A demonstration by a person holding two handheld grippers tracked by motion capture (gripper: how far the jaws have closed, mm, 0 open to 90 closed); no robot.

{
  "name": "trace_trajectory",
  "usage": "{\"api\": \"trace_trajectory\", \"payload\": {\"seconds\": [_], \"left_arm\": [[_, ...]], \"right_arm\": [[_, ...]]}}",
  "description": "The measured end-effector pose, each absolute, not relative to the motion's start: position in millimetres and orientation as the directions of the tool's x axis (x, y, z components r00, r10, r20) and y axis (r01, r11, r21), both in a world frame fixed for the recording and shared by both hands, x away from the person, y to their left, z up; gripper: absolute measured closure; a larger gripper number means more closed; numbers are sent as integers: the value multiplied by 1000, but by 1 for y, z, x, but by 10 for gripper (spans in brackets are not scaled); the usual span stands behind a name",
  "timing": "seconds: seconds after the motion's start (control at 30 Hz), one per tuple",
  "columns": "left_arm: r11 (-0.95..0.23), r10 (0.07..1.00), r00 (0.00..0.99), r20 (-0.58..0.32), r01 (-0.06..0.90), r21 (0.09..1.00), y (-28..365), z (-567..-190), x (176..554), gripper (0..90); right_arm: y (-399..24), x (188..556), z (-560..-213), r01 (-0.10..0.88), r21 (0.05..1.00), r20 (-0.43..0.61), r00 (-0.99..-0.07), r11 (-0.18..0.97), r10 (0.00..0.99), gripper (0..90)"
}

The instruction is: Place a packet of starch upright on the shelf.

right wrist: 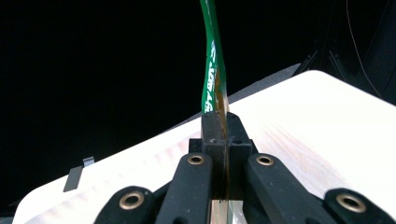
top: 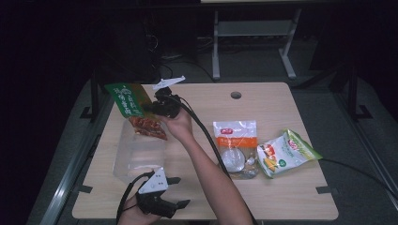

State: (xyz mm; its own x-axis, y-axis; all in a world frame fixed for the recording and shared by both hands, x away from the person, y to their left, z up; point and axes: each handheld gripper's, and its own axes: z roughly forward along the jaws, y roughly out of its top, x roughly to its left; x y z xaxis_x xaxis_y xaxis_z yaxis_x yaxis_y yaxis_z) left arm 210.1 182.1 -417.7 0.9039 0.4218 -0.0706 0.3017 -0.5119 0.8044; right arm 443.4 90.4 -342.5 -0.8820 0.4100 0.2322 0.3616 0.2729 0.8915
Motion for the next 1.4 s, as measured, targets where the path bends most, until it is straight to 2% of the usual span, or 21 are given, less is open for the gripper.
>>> {"api": "trace_trajectory", "payload": {"seconds": [0.53, 0.87, 1.0, 1.17, 1.4], "left_arm": [[-515, 427, 902, -65, 301, 803, 183, -418, 213, 245], [-510, 434, 898, -70, 309, 803, 182, -419, 215, 245], [-512, 431, 900, -69, 307, 803, 181, -420, 215, 245], [-516, 430, 900, -69, 308, 799, 180, -420, 216, 245], [-523, 425, 903, -67, 305, 796, 177, -421, 216, 244]], "right_arm": [[82, 448, -369, 384, 878, 238, -868, 285, 436, 895], [73, 449, -373, 385, 873, 227, -864, 300, 449, 891], [72, 450, -371, 391, 863, 227, -866, 319, 446, 837], [62, 449, -364, 404, 845, 231, -866, 350, 443, 694], [42, 444, -354, 423, 837, 257, -863, 346, 435, 613]]}}
